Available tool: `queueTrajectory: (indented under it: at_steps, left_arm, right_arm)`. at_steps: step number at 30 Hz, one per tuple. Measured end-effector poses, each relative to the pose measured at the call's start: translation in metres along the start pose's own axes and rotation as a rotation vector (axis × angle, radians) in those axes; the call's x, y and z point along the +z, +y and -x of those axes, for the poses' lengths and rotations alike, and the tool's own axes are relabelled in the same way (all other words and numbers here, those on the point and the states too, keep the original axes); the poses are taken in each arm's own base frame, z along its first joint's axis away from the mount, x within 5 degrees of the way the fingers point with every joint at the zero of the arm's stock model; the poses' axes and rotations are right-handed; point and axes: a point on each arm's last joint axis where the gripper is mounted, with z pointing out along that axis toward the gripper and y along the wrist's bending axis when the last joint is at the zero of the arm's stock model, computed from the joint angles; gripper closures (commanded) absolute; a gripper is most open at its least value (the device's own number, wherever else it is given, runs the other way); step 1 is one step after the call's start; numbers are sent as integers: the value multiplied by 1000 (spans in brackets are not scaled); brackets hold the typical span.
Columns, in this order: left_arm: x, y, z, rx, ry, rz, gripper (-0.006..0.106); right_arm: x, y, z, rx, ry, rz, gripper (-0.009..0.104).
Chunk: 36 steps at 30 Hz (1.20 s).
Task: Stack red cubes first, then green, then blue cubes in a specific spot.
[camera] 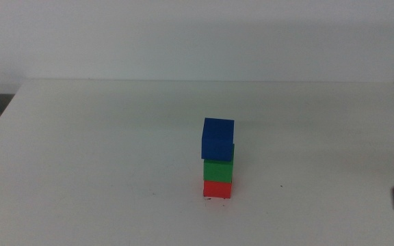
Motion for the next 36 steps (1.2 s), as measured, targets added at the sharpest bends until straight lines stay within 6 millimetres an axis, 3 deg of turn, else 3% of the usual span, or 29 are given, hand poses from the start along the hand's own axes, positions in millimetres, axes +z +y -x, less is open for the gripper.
queueTrajectory:
  at_steps: [6,13,16,24,29,36]
  left_arm:
    - [24,1,-33,-18,-88,19,7]
    - [36,-1,-91,-34,-23,21,7]
    - [39,-3,-115,-40,14,21,7]
    - [33,-6,-174,-42,19,28,7]
    - [22,-7,-191,-39,-59,33,7]
    - [21,-8,-213,-39,-80,37,7]
  right_arm:
    - [23,-2,-11,73,-65,-34,2]
    - [51,-20,-34,427,-134,-104,2]
    - [58,-29,-47,480,-202,-161,2]
    - [56,-30,-112,518,-231,-231,2]
    - [50,-25,-145,496,-300,-246,2]
    - [49,-32,-180,528,-388,-459,2]
